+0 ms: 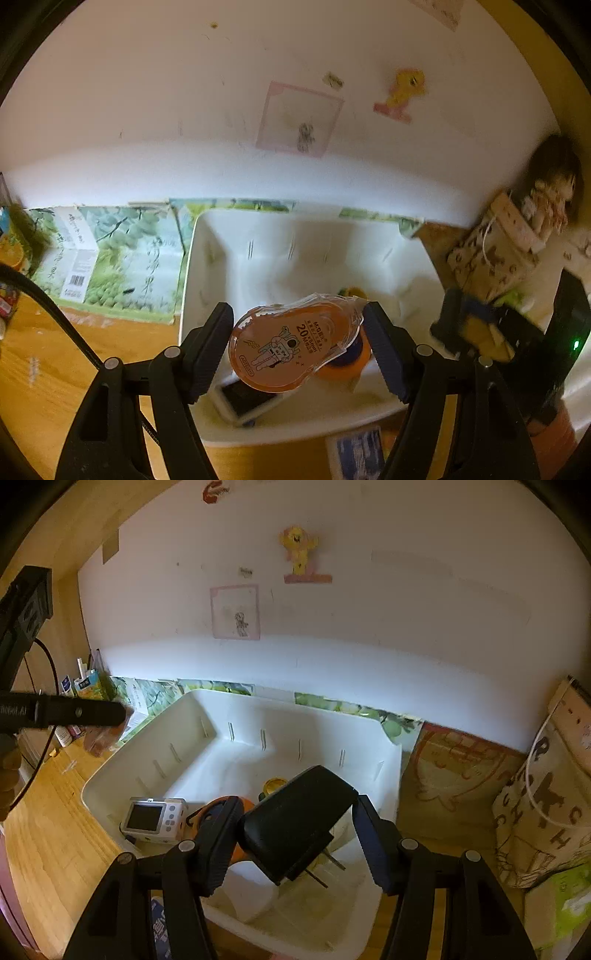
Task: Organize rigid objects
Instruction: 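Lower both items into the white bin and open both grippers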
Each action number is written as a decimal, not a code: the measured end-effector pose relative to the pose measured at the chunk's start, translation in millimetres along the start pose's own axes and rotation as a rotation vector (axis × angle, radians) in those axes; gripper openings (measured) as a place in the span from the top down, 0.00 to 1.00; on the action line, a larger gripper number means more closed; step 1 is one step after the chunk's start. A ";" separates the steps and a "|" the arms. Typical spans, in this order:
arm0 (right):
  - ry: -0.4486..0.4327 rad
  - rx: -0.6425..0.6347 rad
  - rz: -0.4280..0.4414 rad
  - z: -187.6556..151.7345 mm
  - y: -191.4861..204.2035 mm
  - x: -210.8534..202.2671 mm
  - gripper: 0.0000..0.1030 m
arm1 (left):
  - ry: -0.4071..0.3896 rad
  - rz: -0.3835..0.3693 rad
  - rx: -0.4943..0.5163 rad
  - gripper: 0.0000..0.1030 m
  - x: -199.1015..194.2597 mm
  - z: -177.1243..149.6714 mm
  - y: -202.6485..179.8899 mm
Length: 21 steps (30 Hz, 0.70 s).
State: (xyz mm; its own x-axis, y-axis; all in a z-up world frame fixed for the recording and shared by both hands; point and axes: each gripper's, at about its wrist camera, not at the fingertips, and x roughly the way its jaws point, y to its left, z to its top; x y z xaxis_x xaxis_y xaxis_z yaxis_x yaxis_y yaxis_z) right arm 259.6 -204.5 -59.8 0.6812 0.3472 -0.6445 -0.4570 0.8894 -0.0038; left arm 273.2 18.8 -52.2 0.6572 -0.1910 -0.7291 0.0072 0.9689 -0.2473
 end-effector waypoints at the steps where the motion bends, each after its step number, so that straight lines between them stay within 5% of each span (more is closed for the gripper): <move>1: -0.010 0.008 0.005 -0.6 -0.2 1.4 0.41 | -0.025 -0.004 -0.006 0.27 1.3 1.1 0.9; 17: 0.001 0.020 0.033 2.4 5.3 4.5 0.40 | -0.102 0.028 -0.010 0.22 7.8 3.6 -4.1; 21: -0.003 0.020 0.026 5.2 8.5 -2.8 0.33 | -0.125 0.027 0.010 0.19 -3.2 5.3 -7.2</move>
State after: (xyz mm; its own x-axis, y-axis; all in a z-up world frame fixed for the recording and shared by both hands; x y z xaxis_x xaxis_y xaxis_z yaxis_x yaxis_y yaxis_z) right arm 256.9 -196.4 -54.0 0.6711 0.3711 -0.6418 -0.4632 0.8858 0.0278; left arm 275.1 13.3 -44.8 0.7457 -0.1447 -0.6503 -0.0043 0.9751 -0.2218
